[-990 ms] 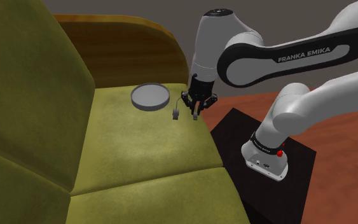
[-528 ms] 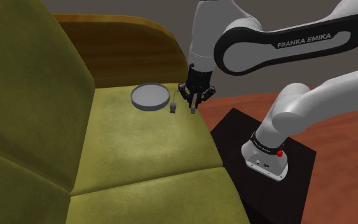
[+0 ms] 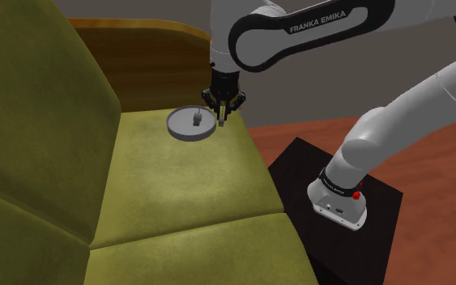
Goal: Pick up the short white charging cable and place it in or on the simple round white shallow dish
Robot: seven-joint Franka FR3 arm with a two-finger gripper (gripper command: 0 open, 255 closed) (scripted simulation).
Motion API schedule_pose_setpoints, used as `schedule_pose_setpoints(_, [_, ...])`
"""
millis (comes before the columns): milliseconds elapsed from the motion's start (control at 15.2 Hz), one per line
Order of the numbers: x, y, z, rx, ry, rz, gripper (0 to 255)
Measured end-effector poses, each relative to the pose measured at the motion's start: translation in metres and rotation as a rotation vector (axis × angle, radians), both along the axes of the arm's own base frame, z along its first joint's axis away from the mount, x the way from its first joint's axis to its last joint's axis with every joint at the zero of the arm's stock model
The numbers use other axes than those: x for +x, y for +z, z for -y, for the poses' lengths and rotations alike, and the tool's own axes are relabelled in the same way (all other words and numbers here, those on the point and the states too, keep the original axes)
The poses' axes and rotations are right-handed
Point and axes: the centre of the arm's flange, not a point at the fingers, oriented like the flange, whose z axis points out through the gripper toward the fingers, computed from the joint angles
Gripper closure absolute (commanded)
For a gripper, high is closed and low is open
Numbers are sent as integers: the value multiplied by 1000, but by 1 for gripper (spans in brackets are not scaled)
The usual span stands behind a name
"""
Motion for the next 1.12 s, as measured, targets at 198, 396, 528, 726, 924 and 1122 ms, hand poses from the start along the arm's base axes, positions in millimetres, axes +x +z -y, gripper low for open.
schedule_pose_setpoints(198, [42,1,1,0,0,1,255])
schedule_pose_setpoints(396, [81,5,-2,0,1,0,255])
schedule_pose_setpoints(528, [95,-2,0,0,0,0,255])
schedule_pose_setpoints(726, [98,-16,1,0,0,0,255])
schedule_pose_setpoints(924, [100,-32,2,0,0,0,255])
schedule_pose_setpoints(1122, [98,-48,1,0,0,0,255])
